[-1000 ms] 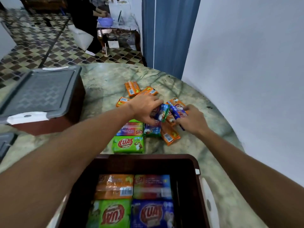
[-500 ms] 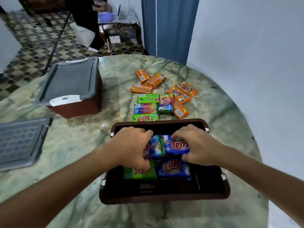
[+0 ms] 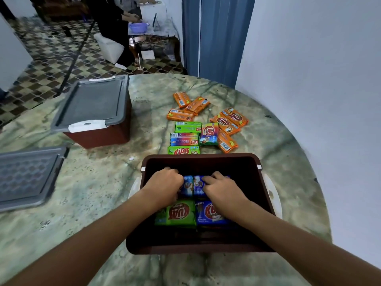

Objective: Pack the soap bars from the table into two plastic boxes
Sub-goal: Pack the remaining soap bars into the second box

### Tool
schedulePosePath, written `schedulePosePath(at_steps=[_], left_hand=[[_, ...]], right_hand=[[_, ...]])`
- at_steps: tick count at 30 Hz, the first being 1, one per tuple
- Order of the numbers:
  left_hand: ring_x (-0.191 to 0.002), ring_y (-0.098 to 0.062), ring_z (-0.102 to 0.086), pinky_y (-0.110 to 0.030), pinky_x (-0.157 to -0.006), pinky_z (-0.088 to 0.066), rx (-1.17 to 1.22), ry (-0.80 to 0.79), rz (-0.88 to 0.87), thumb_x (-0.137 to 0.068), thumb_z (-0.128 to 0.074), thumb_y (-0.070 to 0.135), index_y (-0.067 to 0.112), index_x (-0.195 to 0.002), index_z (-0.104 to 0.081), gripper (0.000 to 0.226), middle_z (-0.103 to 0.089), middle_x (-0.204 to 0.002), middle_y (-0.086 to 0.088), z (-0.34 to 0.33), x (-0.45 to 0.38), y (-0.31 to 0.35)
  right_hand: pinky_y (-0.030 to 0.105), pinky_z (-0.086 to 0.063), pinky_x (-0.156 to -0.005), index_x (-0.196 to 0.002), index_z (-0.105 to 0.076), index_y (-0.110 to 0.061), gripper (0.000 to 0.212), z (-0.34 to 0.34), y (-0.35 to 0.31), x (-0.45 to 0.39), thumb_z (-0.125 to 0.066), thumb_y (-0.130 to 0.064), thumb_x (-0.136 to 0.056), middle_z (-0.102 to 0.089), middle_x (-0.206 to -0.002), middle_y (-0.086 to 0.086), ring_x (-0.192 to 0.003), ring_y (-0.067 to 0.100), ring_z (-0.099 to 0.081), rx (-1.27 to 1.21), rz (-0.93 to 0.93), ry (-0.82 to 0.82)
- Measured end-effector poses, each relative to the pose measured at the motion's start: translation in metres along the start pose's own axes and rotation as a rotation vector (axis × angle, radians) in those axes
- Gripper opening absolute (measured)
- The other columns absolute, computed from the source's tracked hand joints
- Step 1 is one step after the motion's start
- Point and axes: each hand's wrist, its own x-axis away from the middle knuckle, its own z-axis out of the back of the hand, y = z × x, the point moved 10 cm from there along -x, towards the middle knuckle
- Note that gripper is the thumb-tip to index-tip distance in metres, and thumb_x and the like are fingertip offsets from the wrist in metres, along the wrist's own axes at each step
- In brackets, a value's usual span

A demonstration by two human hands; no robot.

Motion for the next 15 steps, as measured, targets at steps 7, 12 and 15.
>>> schedulePosePath(at_steps=[7, 12, 15], left_hand=[[-0.099, -0.025, -0.059, -0.034, -0.076, -0.048, 0.071, -0.149, -0.044, -0.082, -0.063, 0.034, 0.015, -0.107, -0.061, 0.031, -0.060, -0.105, -0.004, 0.006, -0.002, 0.002], [-0.058, -0.014, -0.061, -0.025, -0.054, -0.047, 0.608, -0.130, -0.075, -0.084, -0.063, 0.021, 0.017, -0.077, -0.065, 0.009, -0.061, -0.065, 0.006, 0.083, -0.031, -0.007], [-0.079, -0.016, -0.058, -0.027, -0.064, -0.044, 0.467, 0.198, 0.020, -0.081, -0.066, 0.027, 0.018, -0.086, -0.065, 0.010, -0.058, -0.078, 0.005, 0.128, -0.093, -0.033]], right_hand=[[0.040, -0.052, -0.084, -0.122, -0.060, -0.014, 0.033, 0.018, 0.009, 0.000, -0.054, -0.013, -0.089, -0.054, -0.132, 0.005, -0.115, 0.027, -0.052, -0.129, 0.074, -0.012], [0.035, -0.052, -0.071, -0.095, -0.071, -0.013, 0.022, 0.118, 0.077, -0.009, -0.051, -0.013, -0.085, -0.072, -0.090, 0.003, -0.079, 0.020, -0.064, -0.562, -0.057, 0.411], [0.039, -0.053, -0.078, -0.098, -0.072, -0.008, 0.022, 0.113, 0.160, -0.039, -0.057, -0.005, -0.082, -0.072, -0.095, 0.009, -0.086, 0.025, -0.065, -0.678, -0.300, 0.472]])
